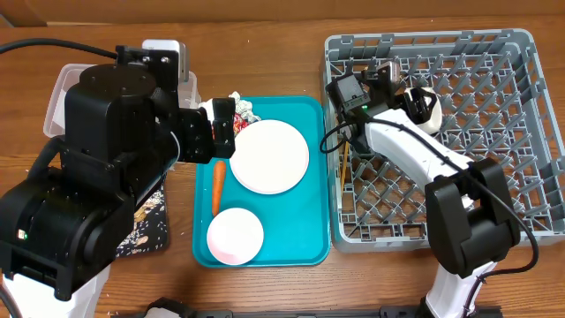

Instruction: Sort waste into correct bins and load items into the dishwasher

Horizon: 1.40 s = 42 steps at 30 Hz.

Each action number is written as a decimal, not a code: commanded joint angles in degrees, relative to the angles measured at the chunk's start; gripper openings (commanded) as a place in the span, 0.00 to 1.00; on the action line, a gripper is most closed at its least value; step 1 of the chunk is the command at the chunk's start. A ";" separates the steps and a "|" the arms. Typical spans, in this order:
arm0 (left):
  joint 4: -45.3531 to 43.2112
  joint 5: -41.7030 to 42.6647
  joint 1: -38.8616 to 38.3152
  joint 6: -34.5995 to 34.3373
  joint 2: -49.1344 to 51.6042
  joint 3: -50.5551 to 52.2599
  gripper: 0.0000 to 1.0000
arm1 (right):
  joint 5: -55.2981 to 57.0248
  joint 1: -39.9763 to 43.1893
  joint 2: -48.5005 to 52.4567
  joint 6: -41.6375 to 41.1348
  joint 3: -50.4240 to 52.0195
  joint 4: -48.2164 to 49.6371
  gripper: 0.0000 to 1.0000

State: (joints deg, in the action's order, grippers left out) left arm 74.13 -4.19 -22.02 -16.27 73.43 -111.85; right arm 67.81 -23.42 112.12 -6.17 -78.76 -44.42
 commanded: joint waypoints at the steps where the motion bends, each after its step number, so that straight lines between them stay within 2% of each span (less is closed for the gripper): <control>1: 0.02 -0.90 0.33 0.87 0.20 -0.44 1.00 | -1.60 -0.11 -4.11 0.44 -0.70 0.15 0.83; 5: -0.02 -0.92 0.33 0.90 0.35 -0.44 1.00 | -11.50 -0.09 -10.80 0.46 -2.58 -1.81 0.89; 7: -0.13 -0.90 0.33 0.87 0.61 -0.44 1.00 | -21.92 -0.09 -14.64 0.39 -3.98 -4.07 0.95; 12: 0.28 -0.92 0.31 0.90 1.68 -0.44 1.00 | -56.13 -0.09 -23.50 -2.49 -5.75 -7.76 0.96; 13: 0.59 -0.92 0.31 0.90 1.97 -0.44 1.00 | -61.81 -0.09 -24.41 -3.98 -5.75 -7.80 0.93; 15: 0.66 -0.92 0.31 0.90 2.71 -0.44 1.00 | -75.84 -0.09 -25.59 -7.74 -5.75 -7.80 0.81; 17: 0.61 -0.92 0.31 0.87 3.72 -0.44 1.00 | -84.43 -0.24 -25.24 -11.56 -5.62 -8.52 0.68; 22: 0.61 -0.63 0.31 0.79 6.23 -0.44 1.00 | -85.46 -2.45 -21.70 -25.51 -2.62 -10.80 0.62; 28: 1.03 2.45 0.26 0.42 8.70 -0.44 1.00 | -83.95 -7.23 -14.88 -32.04 1.29 -7.91 0.63; 31: 1.51 2.58 0.26 0.42 8.94 -0.44 1.00 | -80.19 -8.72 -10.56 -37.31 1.68 -5.86 0.67; 35: 2.14 2.27 0.26 0.44 8.94 -0.44 1.00 | -80.30 -9.94 -5.29 -42.25 1.68 -2.97 0.66; 42: 2.40 2.27 0.26 0.44 8.94 -0.44 1.00 | -81.05 -10.97 2.91 -47.80 1.68 1.57 0.53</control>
State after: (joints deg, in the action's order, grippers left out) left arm 76.38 -2.37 -22.02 -16.29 82.63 -111.85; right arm -13.17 -33.93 111.92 -49.10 -77.32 -43.38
